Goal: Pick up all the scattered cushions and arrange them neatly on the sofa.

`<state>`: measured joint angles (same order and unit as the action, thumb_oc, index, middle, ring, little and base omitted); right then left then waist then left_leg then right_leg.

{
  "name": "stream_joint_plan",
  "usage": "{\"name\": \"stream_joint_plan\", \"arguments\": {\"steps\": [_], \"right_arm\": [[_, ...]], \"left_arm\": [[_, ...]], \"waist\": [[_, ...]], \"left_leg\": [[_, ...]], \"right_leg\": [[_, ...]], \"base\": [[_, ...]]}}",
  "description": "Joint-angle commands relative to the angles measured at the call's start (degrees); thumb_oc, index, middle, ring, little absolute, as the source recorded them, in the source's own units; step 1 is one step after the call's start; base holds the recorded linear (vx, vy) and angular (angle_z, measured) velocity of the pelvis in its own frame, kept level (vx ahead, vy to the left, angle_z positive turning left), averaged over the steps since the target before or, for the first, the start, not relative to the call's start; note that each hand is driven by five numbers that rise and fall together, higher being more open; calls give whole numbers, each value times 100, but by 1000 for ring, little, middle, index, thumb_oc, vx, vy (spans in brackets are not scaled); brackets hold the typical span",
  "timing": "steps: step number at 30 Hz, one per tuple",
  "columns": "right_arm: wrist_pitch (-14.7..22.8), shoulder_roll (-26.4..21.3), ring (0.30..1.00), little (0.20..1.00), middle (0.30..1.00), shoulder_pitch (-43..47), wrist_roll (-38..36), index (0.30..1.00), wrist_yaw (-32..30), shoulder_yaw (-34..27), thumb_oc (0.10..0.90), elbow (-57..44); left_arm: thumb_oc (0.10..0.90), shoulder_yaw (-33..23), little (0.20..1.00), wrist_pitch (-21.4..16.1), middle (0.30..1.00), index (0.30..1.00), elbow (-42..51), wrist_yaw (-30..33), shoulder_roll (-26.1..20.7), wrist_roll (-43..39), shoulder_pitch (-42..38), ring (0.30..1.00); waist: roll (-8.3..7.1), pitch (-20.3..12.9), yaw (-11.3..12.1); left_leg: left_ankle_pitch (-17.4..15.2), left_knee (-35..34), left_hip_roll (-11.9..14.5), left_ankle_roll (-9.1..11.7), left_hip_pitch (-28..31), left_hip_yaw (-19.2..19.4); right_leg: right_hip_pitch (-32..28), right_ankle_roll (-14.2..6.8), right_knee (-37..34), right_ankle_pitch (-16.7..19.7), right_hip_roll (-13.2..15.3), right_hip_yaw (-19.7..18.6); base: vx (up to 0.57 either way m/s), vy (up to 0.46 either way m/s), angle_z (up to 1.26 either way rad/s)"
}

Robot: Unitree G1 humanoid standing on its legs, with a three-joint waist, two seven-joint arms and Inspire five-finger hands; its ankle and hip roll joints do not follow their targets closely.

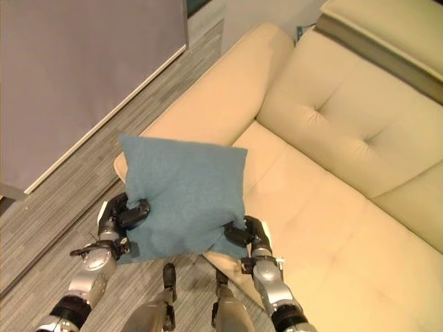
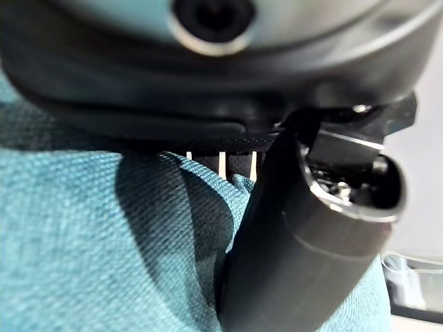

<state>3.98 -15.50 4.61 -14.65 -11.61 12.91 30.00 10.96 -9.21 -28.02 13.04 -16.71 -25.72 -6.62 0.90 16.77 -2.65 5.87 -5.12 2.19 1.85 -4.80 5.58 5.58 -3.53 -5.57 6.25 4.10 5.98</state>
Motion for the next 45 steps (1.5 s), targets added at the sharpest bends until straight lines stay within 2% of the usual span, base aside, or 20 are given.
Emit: {"name": "stream_joint_plan", "arguments": {"steps": [1,5,7,8,9,10,14,16,17,18,19,20,22,24,25,28,32,38,41,45], "right_arm": [[863,208,300,300,300,328,-275,300,196,-188,400,-953],[958,-22,300,300,300,-257,-333,300,429,-574,400,-1842],[1002,-103,300,300,300,-463,-414,300,482,-793,400,-2154],[1015,-133,300,300,300,-465,-462,300,492,-814,400,-2222],[1027,-174,300,300,300,-515,-615,300,564,-878,400,-2355],[997,-180,300,300,300,-642,-848,300,731,-974,400,-2468],[943,-175,300,300,300,-716,-1191,300,953,-1040,400,-2624],[954,-57,300,300,300,-692,-1286,300,1044,-1006,400,-2695],[966,18,300,300,300,-658,-1235,300,1078,-904,400,-2718],[965,22,300,300,300,-656,-1234,300,1077,-903,400,-2719],[965,54,300,300,300,-654,-1198,300,1107,-866,400,-2736],[972,65,300,300,300,-632,-1147,300,1124,-808,400,-2743],[956,91,300,300,300,-679,-1045,300,1183,-755,400,-2786],[971,75,300,300,300,-694,-953,300,1202,-730,400,-2811],[947,55,300,300,300,-671,-828,300,1216,-722,400,-2804],[969,48,300,300,300,-683,-785,300,1170,-756,400,-2864],[936,-74,300,300,300,-731,-748,300,1121,-759,400,-2955],[932,-285,300,300,300,-760,-707,300,1008,-883,400,-3018],[900,-304,300,300,300,-741,-721,300,993,-882,400,-3012],[864,-325,300,300,300,-786,-707,300,991,-878,400,-2956]], "left_arm": [[400,258,300,-418,300,300,321,-380,42,180,-69,300],[400,214,300,-393,300,300,810,-575,39,40,220,300],[400,190,300,-410,300,300,1111,-637,8,-1,345,300],[400,192,300,-432,300,300,1242,-636,-14,-37,378,300],[400,215,300,-457,300,300,1324,-632,-18,-106,392,300],[400,268,300,-406,300,300,1356,-719,-29,-85,445,300],[400,310,300,-367,300,300,1443,-908,-106,-78,595,300],[400,243,300,-372,300,300,1492,-1019,-175,-82,784,300],[400,174,300,-360,300,300,1495,-1067,-193,-122,911,300],[400,173,300,-360,300,300,1495,-1067,-196,-122,909,300],[400,144,300,-351,300,300,1522,-1105,-215,-133,971,300],[400,123,300,-329,300,300,1542,-1140,-218,-155,989,300],[400,99,300,-309,300,300,1570,-1251,-235,-157,1024,300],[400,34,300,-289,300,300,1639,-1319,-235,-229,1101,300],[400,-4,300,-281,300,300,1645,-1368,-203,-248,1117,300],[400,61,300,-265,300,300,1623,-1372,-131,-218,1107,300],[400,154,300,-257,300,300,1554,-1359,-14,-277,1045,300],[400,377,300,-238,300,300,1532,-1308,130,-370,838,300],[400,451,300,-227,300,300,1551,-1289,155,-362,815,300],[400,465,300,-159,300,300,1520,-1308,151,-330,816,300]], "waist": [[-136,-986,-1],[-169,-1271,-245],[-209,-1344,-374],[-214,-1301,-351],[-249,-1308,-361],[-235,-1393,-461],[-182,-1429,-526],[-185,-1336,-515],[-182,-1207,-391],[-191,-1220,-385],[-194,-1158,-317],[-159,-1060,-175],[-140,-1027,-79],[-141,-1016,46],[-201,-1056,145],[-247,-1093,196],[-206,-1146,101],[-294,-994,2],[-321,-953,53],[-352,-1008,96]], "left_leg": [[-623,19,-2,103,289,-14],[-755,216,190,165,597,56],[-1010,605,230,145,694,-15],[-1099,788,192,131,700,-213],[-1140,1035,-53,172,547,-885],[-1291,904,-114,103,661,-898],[-1303,676,-216,-24,843,-663],[-1273,495,-316,-157,871,-303],[-1244,422,-338,-223,868,-35],[-1227,419,-345,-220,849,-26],[-1206,409,-344,-240,818,68],[-1196,427,-320,-268,805,172],[-1119,393,-285,-292,745,289],[-1076,450,-226,-319,676,452],[-1054,475,-206,-304,652,645],[-1080,515,-199,-276,668,699],[-1147,733,-119,-184,685,671],[-1179,1956,206,57,249,592],[-1241,1988,-54,36,-9,228],[-1001,1640,-203,-5,-332,205]], "right_leg": [[-187,-491,103,-423,356,107],[-511,-354,185,-670,102,-88],[-588,-300,303,-748,-2,-326],[-587,-284,368,-766,-38,-476],[-482,-275,518,-716,-60,-719],[-456,-311,552,-692,-40,-813],[-278,-521,638,-507,56,-1136],[55,-805,673,-206,135,-1428],[262,-908,711,-94,140,-1386],[285,-908,707,-80,144,-1397],[388,-912,779,-43,194,-1142],[370,-831,874,-164,283,-594],[280,-659,1141,-431,395,211],[148,-529,1524,-711,445,823],[-131,-503,1392,-851,422,1085],[-262,-456,1144,-899,329,1013],[-449,-354,778,-837,150,824],[-786,-172,442,-885,51,838],[-860,-132,355,-872,17,752],[-994,-172,266,-890,-63,652]], "base": [[60,-146,-2],[70,-167,-10],[61,-64,-36],[-20,83,-79],[-4,182,-112],[10,166,-104],[-15,292,-94],[-187,262,-130],[-189,159,-161],[-208,110,-186],[-154,35,-161],[-214,41,-101],[-188,22,-53],[-170,-27,-57],[-115,-56,-31],[-14,-106,-40],[60,-153,-7],[10,-132,9],[56,-53,-12],[115,-1,-13]]}}
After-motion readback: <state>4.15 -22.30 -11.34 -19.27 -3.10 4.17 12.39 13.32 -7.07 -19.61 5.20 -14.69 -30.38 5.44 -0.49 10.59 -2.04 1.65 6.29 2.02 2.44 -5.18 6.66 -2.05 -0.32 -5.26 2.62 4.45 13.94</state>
